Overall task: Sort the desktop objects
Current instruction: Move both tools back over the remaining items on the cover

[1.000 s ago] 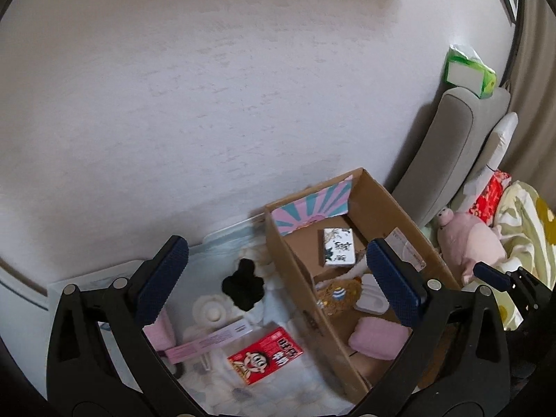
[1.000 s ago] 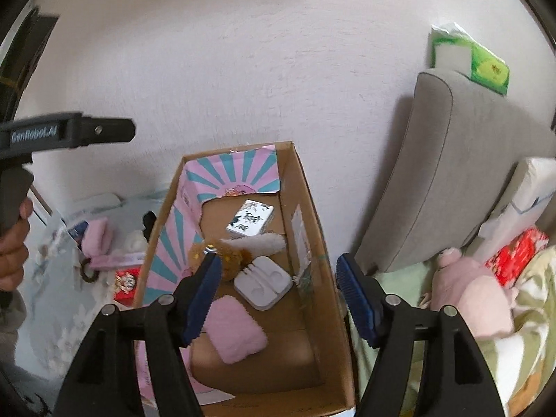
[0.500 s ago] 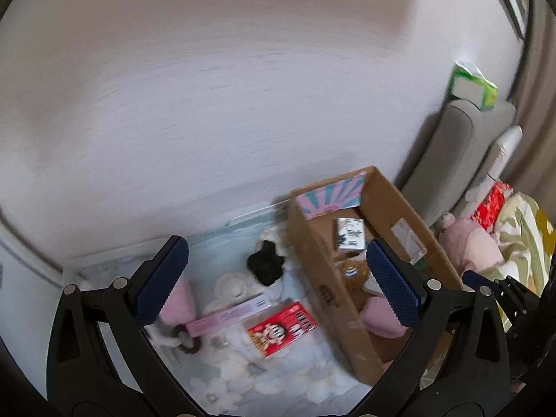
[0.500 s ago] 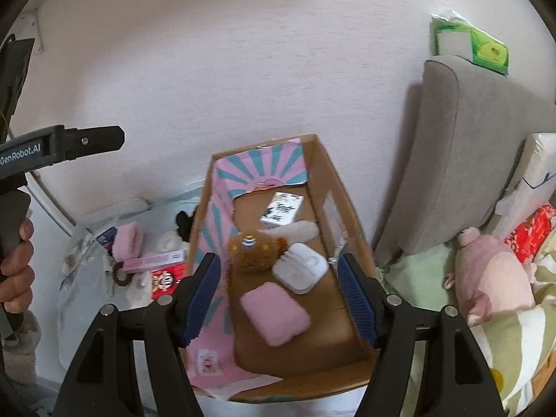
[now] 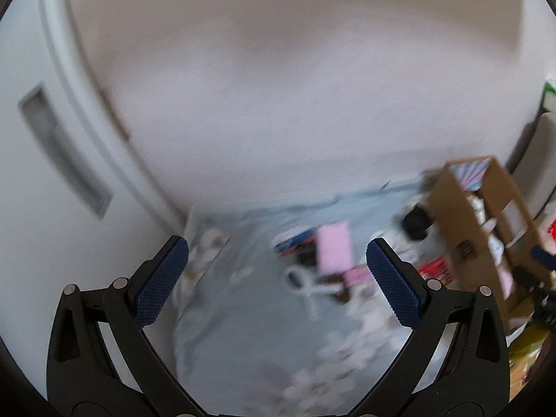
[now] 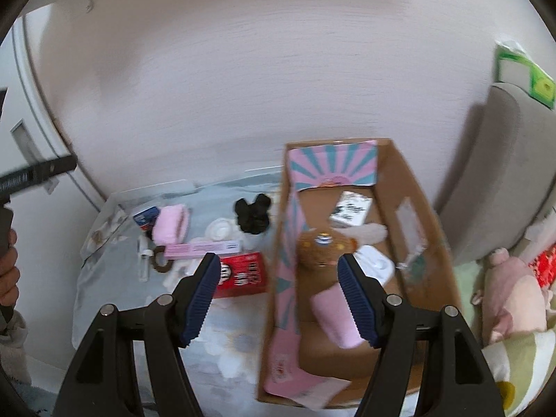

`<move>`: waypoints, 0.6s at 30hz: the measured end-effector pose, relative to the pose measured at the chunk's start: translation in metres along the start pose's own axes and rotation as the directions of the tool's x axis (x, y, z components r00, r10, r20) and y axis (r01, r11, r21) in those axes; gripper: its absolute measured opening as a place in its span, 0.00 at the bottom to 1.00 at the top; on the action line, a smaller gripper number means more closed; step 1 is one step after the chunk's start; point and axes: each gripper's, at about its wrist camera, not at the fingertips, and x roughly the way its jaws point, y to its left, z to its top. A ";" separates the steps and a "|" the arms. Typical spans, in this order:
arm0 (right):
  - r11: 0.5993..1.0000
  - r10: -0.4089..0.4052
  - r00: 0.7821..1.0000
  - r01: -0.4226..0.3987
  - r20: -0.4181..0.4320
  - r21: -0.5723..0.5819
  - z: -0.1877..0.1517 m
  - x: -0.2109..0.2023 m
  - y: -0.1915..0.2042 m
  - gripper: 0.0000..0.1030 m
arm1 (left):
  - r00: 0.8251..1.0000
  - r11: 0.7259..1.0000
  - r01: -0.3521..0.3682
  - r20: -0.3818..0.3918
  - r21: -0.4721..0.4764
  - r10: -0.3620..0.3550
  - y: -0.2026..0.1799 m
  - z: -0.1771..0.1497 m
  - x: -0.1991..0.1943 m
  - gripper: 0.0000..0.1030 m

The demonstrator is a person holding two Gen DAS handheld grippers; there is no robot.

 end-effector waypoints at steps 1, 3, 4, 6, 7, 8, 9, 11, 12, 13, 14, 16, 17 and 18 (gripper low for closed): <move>1.000 0.007 1.000 -0.007 -0.008 -0.005 -0.001 0.003 0.004 0.64 | 1.000 1.000 -0.006 -0.019 -0.010 0.006 0.007 -0.005 0.003 0.99; 1.000 0.017 0.999 -0.017 -0.028 -0.010 -0.003 0.007 0.010 0.64 | 0.998 1.000 -0.009 -0.059 -0.027 0.007 0.017 -0.016 0.011 0.99; 1.000 0.020 0.999 -0.020 -0.034 -0.011 -0.004 0.009 0.013 0.64 | 0.997 0.999 -0.012 -0.074 -0.030 0.010 0.019 -0.020 0.015 0.99; 1.000 0.024 0.999 -0.025 -0.046 -0.012 -0.006 0.012 0.017 0.64 | 0.995 0.999 -0.024 -0.100 -0.031 0.021 0.023 -0.028 0.023 0.99; 1.000 0.027 0.998 -0.027 -0.055 -0.012 -0.007 0.014 0.019 0.64 | 0.993 0.999 -0.030 -0.114 -0.029 0.027 0.025 -0.031 0.027 0.99; 0.999 0.031 0.997 -0.031 -0.066 -0.012 -0.008 0.017 0.021 0.64 | 0.992 0.999 -0.032 -0.121 -0.029 0.028 0.025 -0.033 0.031 0.99; 0.999 0.034 0.997 -0.036 -0.076 -0.014 -0.009 0.020 0.023 0.64 | 0.992 0.999 -0.031 -0.126 -0.028 0.027 0.026 -0.036 0.034 0.99; 0.999 0.038 0.995 -0.041 -0.092 -0.027 -0.009 0.024 0.028 0.64 | 0.991 0.999 -0.022 -0.132 -0.027 0.019 0.026 -0.038 0.036 0.99; 0.999 0.037 0.995 -0.041 -0.096 -0.036 -0.009 0.026 0.031 0.64 | 0.991 0.999 -0.019 -0.136 -0.026 0.016 0.028 -0.038 0.038 0.99; 0.998 0.036 0.994 -0.041 -0.100 -0.048 -0.008 0.028 0.035 0.64 | 0.990 1.000 -0.017 -0.139 -0.023 0.014 0.027 -0.038 0.041 0.99; 0.998 0.035 0.994 -0.041 -0.104 -0.056 -0.007 0.030 0.038 0.64 | 0.990 1.000 -0.015 -0.141 -0.020 0.012 0.028 -0.038 0.044 0.99; 0.997 0.036 0.993 -0.044 -0.111 -0.066 -0.003 0.034 0.045 0.64 | 0.989 1.000 -0.010 -0.148 -0.017 0.007 0.028 -0.036 0.050 0.99; 0.996 0.041 0.993 -0.049 -0.115 -0.071 -0.001 0.037 0.048 0.64 | 0.988 1.000 -0.003 -0.153 -0.016 0.001 0.029 -0.035 0.057 0.99; 0.996 0.046 0.992 -0.055 -0.120 -0.075 0.000 0.040 0.052 0.64 | 0.988 1.000 -0.002 -0.157 -0.018 -0.001 0.030 -0.034 0.061 0.99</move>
